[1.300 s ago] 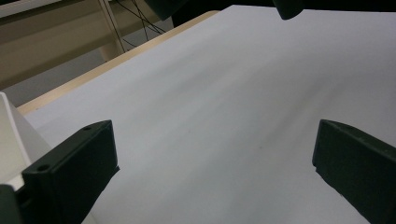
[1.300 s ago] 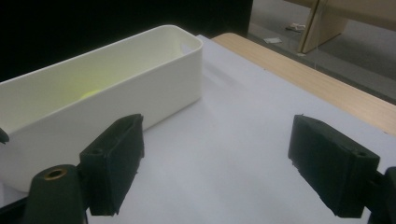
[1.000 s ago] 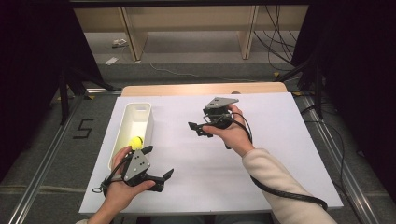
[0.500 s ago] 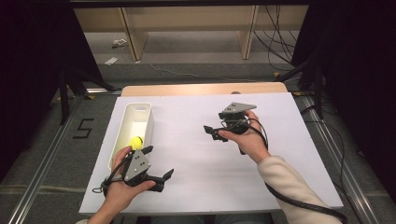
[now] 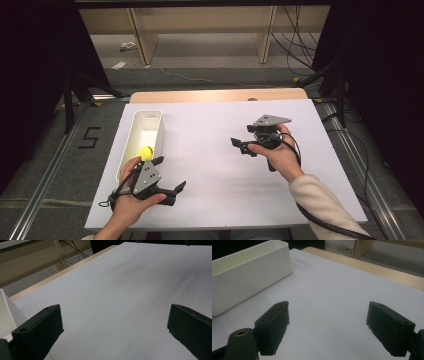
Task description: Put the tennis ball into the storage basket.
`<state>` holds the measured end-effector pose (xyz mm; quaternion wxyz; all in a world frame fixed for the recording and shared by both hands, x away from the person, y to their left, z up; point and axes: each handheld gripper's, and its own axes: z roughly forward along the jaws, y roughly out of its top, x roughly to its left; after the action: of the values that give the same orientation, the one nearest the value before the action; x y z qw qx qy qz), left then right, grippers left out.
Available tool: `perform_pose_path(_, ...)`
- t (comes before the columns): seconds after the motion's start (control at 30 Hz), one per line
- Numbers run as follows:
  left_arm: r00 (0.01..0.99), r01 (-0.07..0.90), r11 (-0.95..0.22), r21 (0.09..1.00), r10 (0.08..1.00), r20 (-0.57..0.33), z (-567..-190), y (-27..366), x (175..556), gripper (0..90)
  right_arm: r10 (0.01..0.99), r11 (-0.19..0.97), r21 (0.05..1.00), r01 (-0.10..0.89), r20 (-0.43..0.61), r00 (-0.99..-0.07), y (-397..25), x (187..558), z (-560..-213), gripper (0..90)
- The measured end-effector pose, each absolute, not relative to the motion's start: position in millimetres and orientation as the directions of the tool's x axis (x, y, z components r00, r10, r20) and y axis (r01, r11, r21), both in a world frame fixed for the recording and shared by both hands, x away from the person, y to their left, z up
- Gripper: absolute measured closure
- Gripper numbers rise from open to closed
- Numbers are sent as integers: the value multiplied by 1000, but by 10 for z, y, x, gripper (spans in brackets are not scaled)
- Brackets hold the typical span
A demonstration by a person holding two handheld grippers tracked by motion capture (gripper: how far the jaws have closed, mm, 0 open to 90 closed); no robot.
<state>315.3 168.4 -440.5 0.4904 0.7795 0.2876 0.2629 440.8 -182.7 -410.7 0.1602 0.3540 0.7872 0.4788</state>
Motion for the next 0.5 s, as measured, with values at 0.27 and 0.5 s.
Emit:
perform_pose_path(0.27,696,191,-354,915,706,128,-4407,1685,3153,0,725,283,869,406,83,-683,-2010,4299,-4127,192)
perform_pose_path(0.5,696,191,-355,915,707,129,-4408,1685,3154,0,742,276,866,417,84,-665,-2179,4208,-4182,192)
